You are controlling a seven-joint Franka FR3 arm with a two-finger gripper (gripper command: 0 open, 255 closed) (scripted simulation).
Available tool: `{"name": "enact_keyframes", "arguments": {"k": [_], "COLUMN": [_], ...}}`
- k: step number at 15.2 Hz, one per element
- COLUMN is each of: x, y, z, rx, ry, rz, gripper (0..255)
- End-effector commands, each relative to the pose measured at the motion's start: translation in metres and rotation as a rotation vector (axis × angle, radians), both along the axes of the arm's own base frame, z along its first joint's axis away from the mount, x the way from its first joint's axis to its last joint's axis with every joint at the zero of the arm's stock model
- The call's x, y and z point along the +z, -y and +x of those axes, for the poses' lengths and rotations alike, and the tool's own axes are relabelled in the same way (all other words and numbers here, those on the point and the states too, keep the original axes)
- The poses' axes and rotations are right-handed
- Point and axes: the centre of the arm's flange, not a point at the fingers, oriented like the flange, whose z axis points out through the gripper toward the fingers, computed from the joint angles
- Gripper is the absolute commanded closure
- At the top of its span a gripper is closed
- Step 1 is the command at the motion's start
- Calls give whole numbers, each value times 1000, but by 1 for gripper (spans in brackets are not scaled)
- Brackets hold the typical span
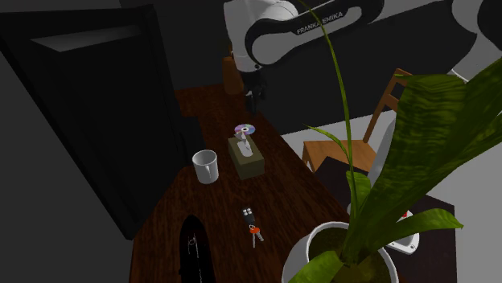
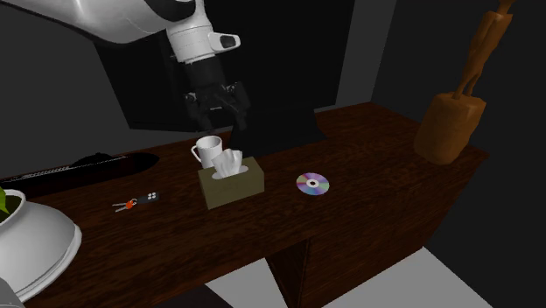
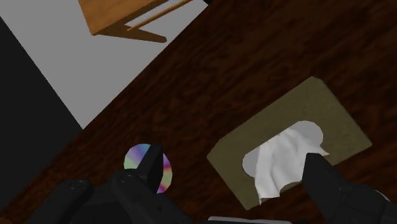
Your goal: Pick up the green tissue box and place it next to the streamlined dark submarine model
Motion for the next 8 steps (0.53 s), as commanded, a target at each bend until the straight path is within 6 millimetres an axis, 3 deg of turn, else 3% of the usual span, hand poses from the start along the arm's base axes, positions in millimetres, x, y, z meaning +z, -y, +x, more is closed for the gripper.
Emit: {"name": "enact_keyframes", "arguments": {"k": [1, 8], "x": [-22, -92], "y": [-14, -68], "z": [18, 69], "rx": [37, 159], "ry": [-13, -59], "rz": [-25, -113], "gripper": [0, 0]}}
